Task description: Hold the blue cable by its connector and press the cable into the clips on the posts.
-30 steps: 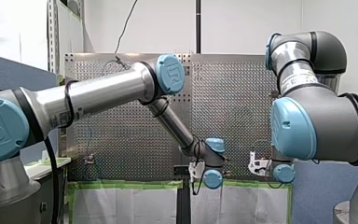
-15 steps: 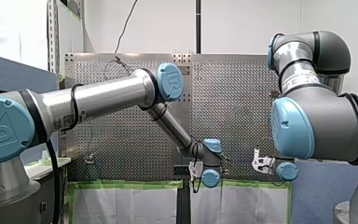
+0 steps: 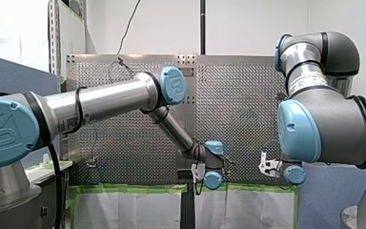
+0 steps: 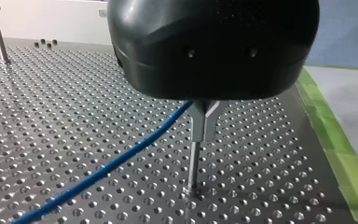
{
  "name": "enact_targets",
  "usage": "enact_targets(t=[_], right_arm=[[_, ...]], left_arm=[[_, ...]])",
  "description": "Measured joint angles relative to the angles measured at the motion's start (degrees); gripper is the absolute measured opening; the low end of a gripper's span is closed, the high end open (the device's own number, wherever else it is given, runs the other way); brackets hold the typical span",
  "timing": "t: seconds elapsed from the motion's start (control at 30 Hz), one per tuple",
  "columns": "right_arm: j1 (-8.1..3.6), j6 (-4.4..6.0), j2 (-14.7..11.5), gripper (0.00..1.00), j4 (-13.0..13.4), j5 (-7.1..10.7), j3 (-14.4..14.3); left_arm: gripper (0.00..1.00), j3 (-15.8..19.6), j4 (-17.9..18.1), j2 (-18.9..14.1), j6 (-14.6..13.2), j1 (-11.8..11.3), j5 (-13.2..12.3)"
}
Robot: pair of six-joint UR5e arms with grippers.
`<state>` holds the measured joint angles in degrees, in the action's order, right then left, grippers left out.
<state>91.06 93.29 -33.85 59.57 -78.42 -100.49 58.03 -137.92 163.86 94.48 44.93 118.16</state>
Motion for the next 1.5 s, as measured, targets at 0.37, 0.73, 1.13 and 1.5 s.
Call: enact_targets(t=[0.37,0.73,1.13,1.5], right_arm=[[0.7,-0.86,0.1,0.0,1.47,0.86,0.23],[0.6,-0.65,0.22,0.0,1.39,0.82,1.5],[0.62,-0.44,1.37,0.0,0.85,0.95,3.68],[0.5,-1.01,4.55,0.0,-4.3,0.92,8.36]], left_arm=[[0.0,-4.76,-3.43,3.42,0.02,-1.15,-1.2],[0.0,-4.59,-5.32,3.59,-0.15,-3.47,-2.42],[0.0,-5.42,-6.41,3.54,-0.25,-3.45,-3.37],[0.0,-8.21,-8.14,3.55,0.37,-4.56,-2.36]])
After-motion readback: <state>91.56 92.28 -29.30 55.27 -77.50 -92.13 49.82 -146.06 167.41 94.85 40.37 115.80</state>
